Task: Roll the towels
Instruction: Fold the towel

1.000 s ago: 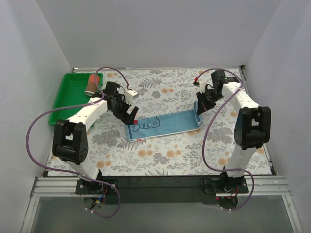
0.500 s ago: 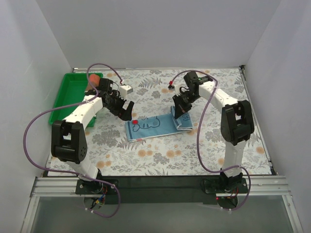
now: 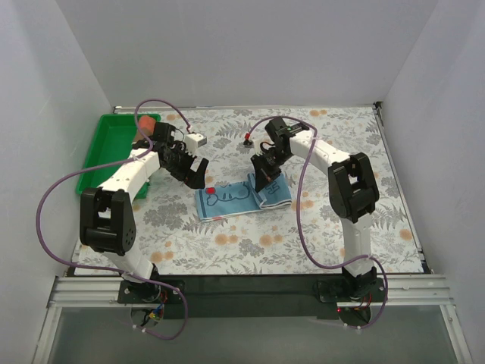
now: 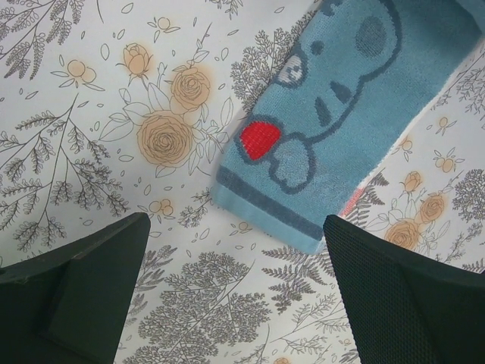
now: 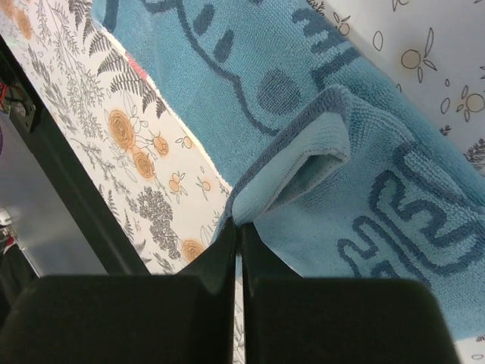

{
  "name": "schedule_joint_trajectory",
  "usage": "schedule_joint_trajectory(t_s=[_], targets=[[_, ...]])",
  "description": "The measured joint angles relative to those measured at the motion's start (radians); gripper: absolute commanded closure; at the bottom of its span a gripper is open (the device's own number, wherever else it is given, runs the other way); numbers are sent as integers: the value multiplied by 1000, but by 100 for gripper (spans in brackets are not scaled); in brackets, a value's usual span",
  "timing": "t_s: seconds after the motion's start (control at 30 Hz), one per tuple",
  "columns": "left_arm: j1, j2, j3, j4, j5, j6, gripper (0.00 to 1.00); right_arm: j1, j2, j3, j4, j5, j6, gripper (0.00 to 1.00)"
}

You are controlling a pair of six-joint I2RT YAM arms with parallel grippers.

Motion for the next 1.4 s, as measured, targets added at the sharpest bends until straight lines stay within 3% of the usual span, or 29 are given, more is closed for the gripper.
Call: schedule_joint_trajectory(t_s=[0.53,0.7,0.87,0.97,1.0,1.1,1.13,1.17,1.23,1.4], targets=[[4,2,-15,0,17,7,2,24,66,45,5,-2,22,99],[5,2,-19,1,51,10,2,39,71,47,7,-24,23,62],[-2,-14,-74,10,95,10,3,41,66,52,-18,-37,2,59],[-22,-36,-104,10,112,9,20,16,45,52,-37,-37,-16,67],[-31,-43,-109,12,120,8,28,3,36,52,-42,-33,-26,76],[-58,-52,-114,14,144,8,47,-74,-7,53,-48,-6,-63,88],[-64,-52,-114,16,149,8,59,-97,-17,53,-50,11,-77,89],[-71,-51,-114,14,155,7,64,-120,-24,53,-52,27,-91,89],[-83,-47,-114,10,167,12,74,-155,-27,53,-54,65,-118,92],[-96,21,-114,-7,177,3,82,-160,-1,32,-51,119,-170,95]])
